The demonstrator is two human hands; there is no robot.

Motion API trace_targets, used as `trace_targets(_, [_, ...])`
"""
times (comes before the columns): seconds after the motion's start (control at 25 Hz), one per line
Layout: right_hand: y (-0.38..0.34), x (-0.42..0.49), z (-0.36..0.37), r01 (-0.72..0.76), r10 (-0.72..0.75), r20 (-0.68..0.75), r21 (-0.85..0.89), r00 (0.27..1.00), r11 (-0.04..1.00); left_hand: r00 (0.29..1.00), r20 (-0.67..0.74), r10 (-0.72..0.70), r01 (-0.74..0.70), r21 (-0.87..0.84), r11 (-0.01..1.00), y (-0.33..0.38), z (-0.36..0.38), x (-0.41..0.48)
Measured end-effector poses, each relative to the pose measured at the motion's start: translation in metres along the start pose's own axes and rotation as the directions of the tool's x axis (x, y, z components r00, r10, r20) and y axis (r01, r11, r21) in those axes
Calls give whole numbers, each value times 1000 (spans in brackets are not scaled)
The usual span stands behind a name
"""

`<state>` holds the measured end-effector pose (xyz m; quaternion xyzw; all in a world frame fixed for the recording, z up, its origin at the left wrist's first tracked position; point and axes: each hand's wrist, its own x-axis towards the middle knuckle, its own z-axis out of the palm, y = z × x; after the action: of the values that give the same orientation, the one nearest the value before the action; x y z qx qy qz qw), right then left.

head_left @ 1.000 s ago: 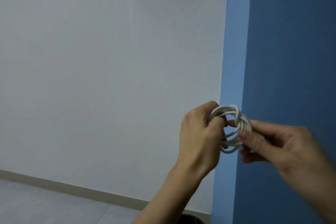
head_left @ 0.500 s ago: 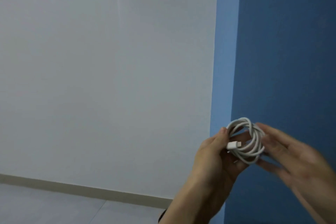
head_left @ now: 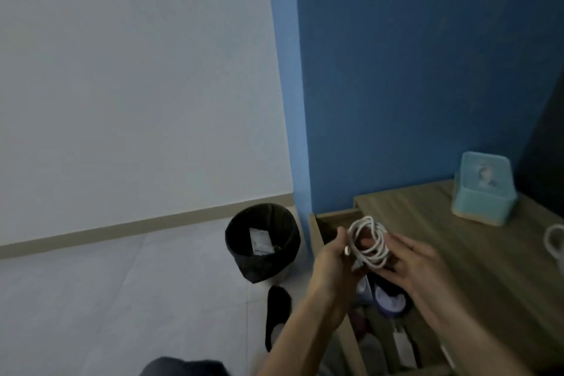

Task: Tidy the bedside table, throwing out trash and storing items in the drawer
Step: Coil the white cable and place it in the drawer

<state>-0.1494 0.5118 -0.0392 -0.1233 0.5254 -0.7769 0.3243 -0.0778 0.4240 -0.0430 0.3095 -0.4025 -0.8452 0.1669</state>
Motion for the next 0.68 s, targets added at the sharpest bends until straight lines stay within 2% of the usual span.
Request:
trace_targets(0.08, [40, 13, -26, -138, 138, -92, 9, 986, 990, 996, -59, -71, 74, 63, 995, -27, -13, 18])
trace_targets(0.24, [110, 34, -68, -328, 331, -208, 48, 920, 943, 970, -229, -83, 119, 150, 981, -56, -38, 41])
trace_targets(0.4, [159, 55, -95, -376, 356, -256, -31, 899, 926, 932, -321, -169, 211, 99, 972, -80, -47, 65])
trace_targets(0.48, [176, 67, -102, -438, 409, -279, -47, 869, 898, 926, -290, -243, 258, 16, 966, -87, -47, 71])
trace_targets(0.56, [189, 80, -106, -509, 465, -316, -67, 827, 858, 929, -269, -253, 259, -11, 966, -92, -46, 72])
trace_targets(0.68, [208, 96, -113, -554, 433, -390, -291, 813, 780, 927, -277, -252, 242, -68, 968, -99, -52, 79])
